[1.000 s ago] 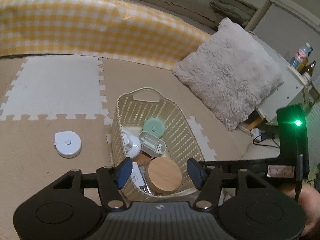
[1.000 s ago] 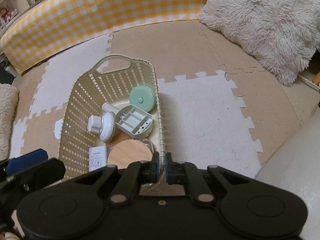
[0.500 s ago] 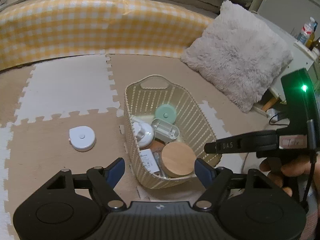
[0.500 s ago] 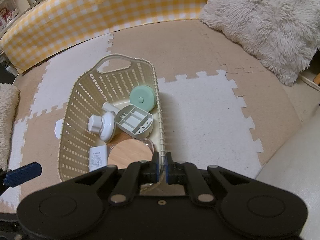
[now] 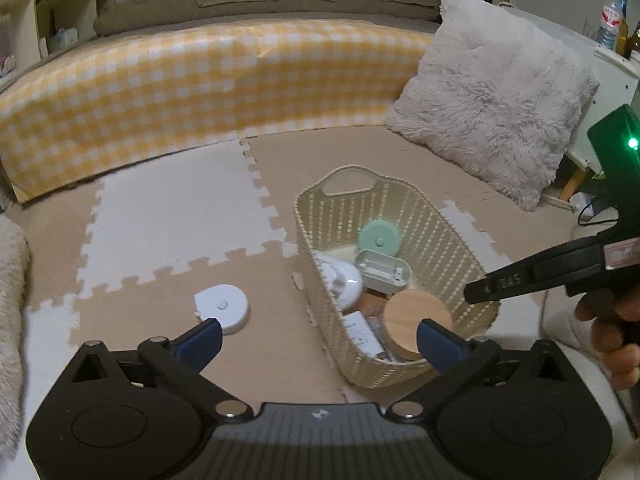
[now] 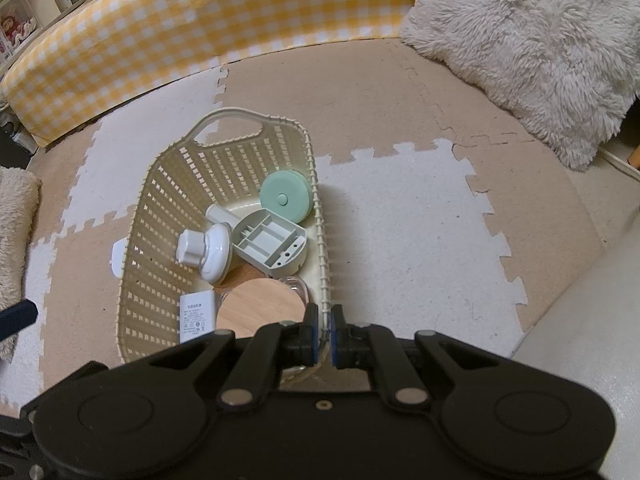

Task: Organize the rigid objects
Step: 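Move the left tool back toward the white round tape measure, then grasp the white tape measure with the left gripper and lift it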

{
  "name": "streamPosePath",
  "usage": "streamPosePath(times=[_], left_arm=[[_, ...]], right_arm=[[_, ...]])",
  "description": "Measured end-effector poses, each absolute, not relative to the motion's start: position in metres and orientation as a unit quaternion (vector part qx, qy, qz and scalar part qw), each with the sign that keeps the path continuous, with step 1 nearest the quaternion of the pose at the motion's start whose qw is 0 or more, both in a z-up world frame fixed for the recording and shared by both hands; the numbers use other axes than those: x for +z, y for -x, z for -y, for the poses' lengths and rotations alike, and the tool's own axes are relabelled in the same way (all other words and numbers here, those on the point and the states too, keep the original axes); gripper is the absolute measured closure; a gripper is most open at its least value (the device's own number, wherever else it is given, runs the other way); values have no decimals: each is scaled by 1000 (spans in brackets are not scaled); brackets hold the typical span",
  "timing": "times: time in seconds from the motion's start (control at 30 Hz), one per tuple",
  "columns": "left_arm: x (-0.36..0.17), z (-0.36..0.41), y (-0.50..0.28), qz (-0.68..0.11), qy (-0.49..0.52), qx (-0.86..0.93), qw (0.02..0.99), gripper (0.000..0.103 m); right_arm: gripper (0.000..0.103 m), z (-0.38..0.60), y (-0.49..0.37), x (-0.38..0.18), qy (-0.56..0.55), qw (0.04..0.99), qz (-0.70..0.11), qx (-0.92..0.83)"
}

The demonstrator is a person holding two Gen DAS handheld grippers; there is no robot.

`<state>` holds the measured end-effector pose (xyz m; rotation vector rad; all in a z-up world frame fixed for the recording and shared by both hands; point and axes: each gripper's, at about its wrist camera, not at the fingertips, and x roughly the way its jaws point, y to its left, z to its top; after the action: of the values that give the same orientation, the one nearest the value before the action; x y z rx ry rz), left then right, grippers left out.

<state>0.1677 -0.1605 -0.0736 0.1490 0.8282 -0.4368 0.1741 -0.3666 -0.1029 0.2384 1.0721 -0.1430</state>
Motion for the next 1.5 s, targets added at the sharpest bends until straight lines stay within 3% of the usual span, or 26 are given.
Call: streamPosePath(times=[0.97, 1.3, 1.43, 1.5], left_arm=[[-160, 120, -260, -431, -78, -122, 891, 2], [-182, 120, -277, -441, -52, -142, 885, 35], [-185, 122, -278, -425, -55, -155, 890, 37], [-185, 124, -277, -417, -57, -164, 892, 44]], right_arm=[[97, 366, -174, -103, -113, 851, -509, -68], [97, 365, -175, -104, -112, 850, -511, -67], [97, 366, -176, -104, -113, 850, -511, -67], [97, 366, -176, -105, -112, 850, -511, -67]])
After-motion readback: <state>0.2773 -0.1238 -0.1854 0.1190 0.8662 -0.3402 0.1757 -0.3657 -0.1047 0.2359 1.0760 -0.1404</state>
